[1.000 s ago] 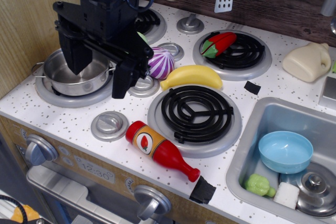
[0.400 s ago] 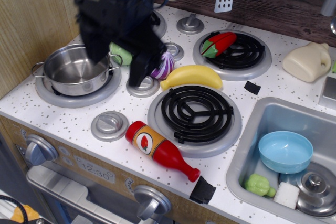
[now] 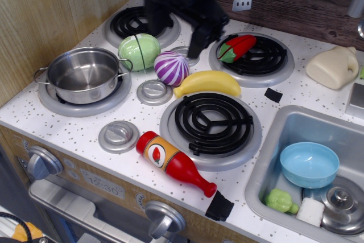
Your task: Put pepper in pan
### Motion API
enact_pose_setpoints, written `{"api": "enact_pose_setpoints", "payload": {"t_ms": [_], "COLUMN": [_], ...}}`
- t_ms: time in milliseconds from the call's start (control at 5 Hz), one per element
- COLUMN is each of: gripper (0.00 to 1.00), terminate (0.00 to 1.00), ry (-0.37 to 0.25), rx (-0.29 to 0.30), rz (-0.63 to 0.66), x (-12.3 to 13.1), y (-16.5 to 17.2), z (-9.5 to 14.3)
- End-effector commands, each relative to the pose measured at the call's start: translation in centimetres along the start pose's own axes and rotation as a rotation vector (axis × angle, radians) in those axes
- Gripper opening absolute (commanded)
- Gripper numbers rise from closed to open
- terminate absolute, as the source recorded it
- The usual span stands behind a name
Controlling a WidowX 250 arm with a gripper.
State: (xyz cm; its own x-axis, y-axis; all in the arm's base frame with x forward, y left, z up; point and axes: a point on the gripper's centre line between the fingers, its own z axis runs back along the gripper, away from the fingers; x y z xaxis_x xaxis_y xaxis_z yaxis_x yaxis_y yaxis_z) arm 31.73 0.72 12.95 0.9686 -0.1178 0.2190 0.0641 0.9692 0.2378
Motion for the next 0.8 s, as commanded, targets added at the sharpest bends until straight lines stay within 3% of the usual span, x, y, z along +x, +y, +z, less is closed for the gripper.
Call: {"api": "enact_pose_setpoints", "payload": {"t_ms": [0,200,600], "gripper": [1.00,1.00,1.00], "terminate": [0.00,0.00,0.00], "ry": [-0.083,-0.153,-0.201], "rx": [0.010,0.053,-0.046], "rz": [0.011,-0.018,-0.072], "x": [5.1,7.6,10.5], "y": [0.0,0.0,-0.9], "z": [-1.6,-3.8,-7.1]}}
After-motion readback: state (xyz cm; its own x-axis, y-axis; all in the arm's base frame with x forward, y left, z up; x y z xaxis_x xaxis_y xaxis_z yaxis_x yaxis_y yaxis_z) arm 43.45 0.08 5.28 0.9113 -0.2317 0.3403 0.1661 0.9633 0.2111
